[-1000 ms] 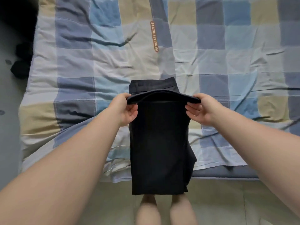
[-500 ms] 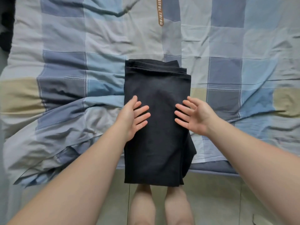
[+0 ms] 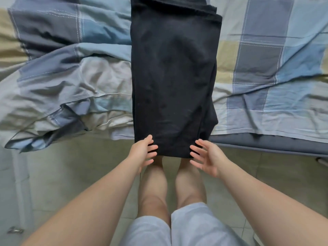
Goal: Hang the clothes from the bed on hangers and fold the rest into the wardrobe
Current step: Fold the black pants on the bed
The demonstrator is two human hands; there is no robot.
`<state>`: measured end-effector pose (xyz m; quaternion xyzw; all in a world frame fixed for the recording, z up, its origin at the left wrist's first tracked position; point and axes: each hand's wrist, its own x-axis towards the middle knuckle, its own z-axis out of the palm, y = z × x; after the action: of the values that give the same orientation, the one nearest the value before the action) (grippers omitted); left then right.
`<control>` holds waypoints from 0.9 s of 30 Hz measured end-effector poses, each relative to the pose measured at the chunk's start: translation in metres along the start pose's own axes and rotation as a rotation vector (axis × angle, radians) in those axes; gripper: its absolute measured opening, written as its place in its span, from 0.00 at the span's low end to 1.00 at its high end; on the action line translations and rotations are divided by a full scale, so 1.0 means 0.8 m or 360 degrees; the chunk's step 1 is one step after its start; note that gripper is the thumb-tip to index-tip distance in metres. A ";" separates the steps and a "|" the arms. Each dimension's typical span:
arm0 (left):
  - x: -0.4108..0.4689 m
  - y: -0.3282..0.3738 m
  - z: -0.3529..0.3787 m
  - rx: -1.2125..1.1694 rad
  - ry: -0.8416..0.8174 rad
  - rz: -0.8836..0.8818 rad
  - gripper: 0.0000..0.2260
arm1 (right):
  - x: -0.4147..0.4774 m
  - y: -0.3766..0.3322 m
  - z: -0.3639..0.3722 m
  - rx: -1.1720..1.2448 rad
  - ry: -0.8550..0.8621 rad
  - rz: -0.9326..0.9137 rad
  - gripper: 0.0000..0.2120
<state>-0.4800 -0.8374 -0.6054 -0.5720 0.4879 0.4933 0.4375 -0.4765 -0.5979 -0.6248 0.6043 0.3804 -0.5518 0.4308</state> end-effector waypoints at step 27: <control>-0.060 -0.067 -0.057 0.0321 0.0285 0.0377 0.15 | -0.085 0.032 -0.031 -0.0407 0.0104 -0.0158 0.10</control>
<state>-0.4225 -0.8685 -0.5506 -0.5055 0.6358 0.4370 0.3863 -0.4508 -0.5822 -0.5540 0.5426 0.4908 -0.4994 0.4640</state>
